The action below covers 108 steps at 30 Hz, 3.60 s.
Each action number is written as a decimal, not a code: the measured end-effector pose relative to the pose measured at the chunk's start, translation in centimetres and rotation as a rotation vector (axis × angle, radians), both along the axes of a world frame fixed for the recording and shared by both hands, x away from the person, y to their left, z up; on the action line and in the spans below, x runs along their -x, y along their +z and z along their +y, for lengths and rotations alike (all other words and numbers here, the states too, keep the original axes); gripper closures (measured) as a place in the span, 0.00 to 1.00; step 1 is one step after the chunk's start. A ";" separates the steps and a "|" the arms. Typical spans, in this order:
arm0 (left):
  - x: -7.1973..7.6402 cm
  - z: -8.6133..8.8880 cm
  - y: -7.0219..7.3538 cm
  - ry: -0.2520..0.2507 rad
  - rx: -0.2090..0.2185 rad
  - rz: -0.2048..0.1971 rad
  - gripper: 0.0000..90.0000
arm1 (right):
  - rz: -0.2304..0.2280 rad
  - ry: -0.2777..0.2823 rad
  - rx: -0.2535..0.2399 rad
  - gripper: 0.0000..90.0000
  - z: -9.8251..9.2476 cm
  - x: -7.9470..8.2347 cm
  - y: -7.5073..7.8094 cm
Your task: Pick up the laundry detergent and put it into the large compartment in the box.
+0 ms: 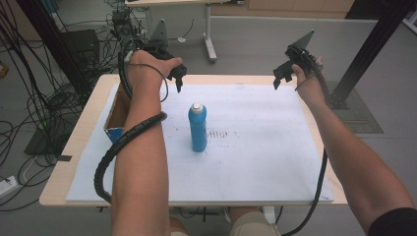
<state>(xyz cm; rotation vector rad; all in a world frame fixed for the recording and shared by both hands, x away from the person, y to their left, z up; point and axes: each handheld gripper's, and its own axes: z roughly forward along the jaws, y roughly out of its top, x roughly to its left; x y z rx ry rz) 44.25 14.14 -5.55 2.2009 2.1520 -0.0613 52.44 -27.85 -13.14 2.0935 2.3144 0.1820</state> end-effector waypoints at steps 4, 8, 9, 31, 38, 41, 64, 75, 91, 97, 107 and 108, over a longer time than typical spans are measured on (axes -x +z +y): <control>0.1 0.0 0.0 0.000 -0.002 -0.001 0.07 | -0.002 -0.001 0.000 0.05 0.0 0.0 0.1; 0.2 0.0 0.0 0.000 -0.003 -0.002 0.07 | -0.001 0.004 0.004 0.05 0.2 0.0 0.2; 0.2 0.0 0.1 0.001 -0.003 -0.001 0.07 | -0.001 0.004 0.004 0.05 0.2 0.0 0.2; 0.7 -1.4 0.7 -0.010 -0.004 -0.013 0.07 | -0.015 -0.002 -0.001 0.05 -0.4 0.6 0.9; 0.7 -2.4 0.8 -0.026 0.011 -0.016 0.07 | -0.012 -0.002 0.003 0.05 -0.2 0.6 0.9; 0.8 -3.0 0.9 -0.034 0.011 -0.018 0.07 | -0.008 0.000 0.002 0.05 -0.2 0.6 1.0; 0.0 -8.1 -0.8 -0.081 0.030 -0.006 0.07 | -0.019 -0.008 -0.005 0.05 -1.0 1.2 1.4; -0.4 -8.4 -2.2 -0.074 0.030 0.002 0.06 | -0.017 -0.011 -0.003 0.05 -1.5 1.2 1.5; -0.6 -8.4 -4.9 -0.067 0.039 0.009 0.06 | -0.018 -0.012 0.001 0.05 -1.6 1.3 1.6; -0.6 -8.3 -6.1 -0.061 0.042 0.015 0.06 | -0.021 -0.010 0.006 0.05 -1.7 1.4 1.6; -0.6 -8.5 -7.8 -0.057 0.042 0.027 0.06 | -0.021 -0.015 0.008 0.05 -1.7 1.5 1.6; -0.5 -8.5 -7.9 -0.057 0.042 0.025 0.06 | -0.022 -0.013 0.009 0.05 -1.7 1.5 1.6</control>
